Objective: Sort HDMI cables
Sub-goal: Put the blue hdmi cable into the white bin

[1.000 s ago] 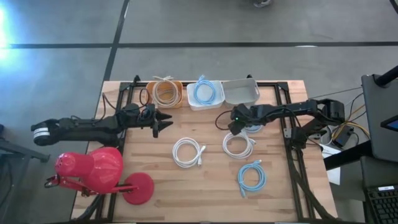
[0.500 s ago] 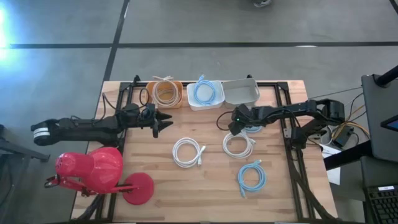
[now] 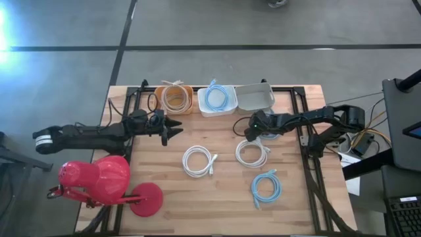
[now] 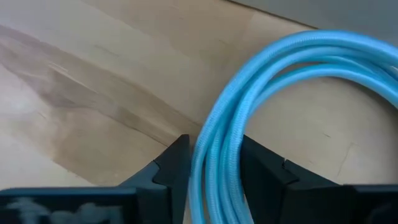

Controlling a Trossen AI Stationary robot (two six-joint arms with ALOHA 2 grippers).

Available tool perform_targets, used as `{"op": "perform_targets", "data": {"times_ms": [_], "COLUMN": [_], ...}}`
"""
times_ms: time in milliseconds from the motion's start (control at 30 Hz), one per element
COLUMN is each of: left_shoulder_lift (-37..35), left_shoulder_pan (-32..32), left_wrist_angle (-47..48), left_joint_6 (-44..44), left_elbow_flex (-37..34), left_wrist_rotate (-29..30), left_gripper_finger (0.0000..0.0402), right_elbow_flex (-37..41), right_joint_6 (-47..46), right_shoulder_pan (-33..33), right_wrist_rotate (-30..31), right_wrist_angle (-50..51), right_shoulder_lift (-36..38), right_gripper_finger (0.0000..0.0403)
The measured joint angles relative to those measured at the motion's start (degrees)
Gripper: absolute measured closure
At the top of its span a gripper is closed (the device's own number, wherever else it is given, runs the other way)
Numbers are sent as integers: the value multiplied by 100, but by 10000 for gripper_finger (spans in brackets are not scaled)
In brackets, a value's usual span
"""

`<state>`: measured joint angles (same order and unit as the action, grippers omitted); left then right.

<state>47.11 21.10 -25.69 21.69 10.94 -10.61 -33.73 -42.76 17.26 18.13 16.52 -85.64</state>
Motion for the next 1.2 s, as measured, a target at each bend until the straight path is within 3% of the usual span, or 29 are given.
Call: {"op": "perform_targets", "data": {"times_ms": [300, 567, 800, 933, 1067, 1200], "left_shoulder_lift": [0, 0, 0, 0, 0, 0], "left_shoulder_pan": [0, 0, 0, 0, 0, 0], "left_wrist_angle": [0, 0, 2, 2, 2, 0], "left_joint_6": [0, 0, 0, 0, 0, 27], "left_elbow_flex": [0, 0, 0, 0, 0, 0], "left_wrist_rotate": [2, 0, 0, 0, 2, 2], "left_gripper_finger": [189, 189, 189, 189, 189, 189], "right_elbow_flex": [-176, -633, -1040, -1148, -1272, -1272], "right_joint_6": [315, 260, -140, -333, -117, 753], "right_shoulder_pan": [4, -196, -646, -1008, -1360, -1554], "right_wrist_rotate": [-286, -695, -360, -91, 516, 977], "right_wrist_angle": [175, 1196, 2298, 2364, 2061, 790], "right_shoulder_lift": [7, 126, 542, 977, 1336, 1466], "right_gripper_finger": [356, 365, 365, 365, 365, 365]}}
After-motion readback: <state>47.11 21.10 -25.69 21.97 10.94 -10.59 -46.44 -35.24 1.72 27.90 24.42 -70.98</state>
